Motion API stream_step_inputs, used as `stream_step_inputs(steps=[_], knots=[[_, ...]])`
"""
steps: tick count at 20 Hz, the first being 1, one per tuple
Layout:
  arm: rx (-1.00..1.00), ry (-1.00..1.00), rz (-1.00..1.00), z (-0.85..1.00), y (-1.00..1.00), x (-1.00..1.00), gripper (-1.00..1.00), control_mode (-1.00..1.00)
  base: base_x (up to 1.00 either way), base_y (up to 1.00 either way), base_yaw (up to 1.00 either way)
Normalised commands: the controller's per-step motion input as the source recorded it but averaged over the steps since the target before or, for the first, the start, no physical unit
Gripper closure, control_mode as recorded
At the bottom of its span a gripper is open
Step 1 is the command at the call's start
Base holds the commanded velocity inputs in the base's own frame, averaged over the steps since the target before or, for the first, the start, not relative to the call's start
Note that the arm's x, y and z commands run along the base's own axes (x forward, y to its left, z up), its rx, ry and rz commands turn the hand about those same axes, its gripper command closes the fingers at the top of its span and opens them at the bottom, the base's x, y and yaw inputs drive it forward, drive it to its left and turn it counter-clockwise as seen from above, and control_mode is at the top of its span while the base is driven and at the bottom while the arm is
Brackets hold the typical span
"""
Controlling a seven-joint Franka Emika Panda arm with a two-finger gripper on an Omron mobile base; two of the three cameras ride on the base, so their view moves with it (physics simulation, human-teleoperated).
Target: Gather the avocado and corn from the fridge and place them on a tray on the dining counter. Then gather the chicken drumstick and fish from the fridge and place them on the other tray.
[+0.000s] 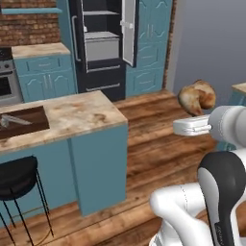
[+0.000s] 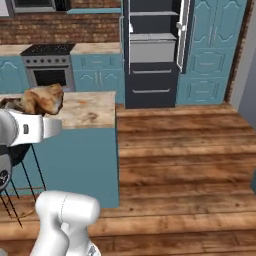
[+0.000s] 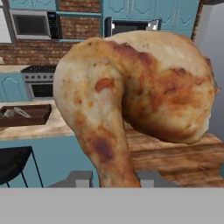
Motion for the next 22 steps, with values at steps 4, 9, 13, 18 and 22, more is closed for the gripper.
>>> stream_step_inputs(steps=[4,9,13,18,22], knots=[[0.0,0.0,0.0,0.0,0.0,0.0,1.0,1.0,0.18,1.0,-0.16],[0.0,0.0,0.0,0.0,0.0,0.0,1.0,1.0,0.41,1.0,-0.11],[0.0,0.0,0.0,0.0,0.0,0.0,1.0,1.0,0.43,1.0,-0.02],[0.0,0.0,0.0,0.0,0.0,0.0,1.0,1.0,0.4,0.79,0.02],[0.0,0.0,0.0,0.0,0.0,0.0,1.0,1.0,0.67,0.19,0.18]])
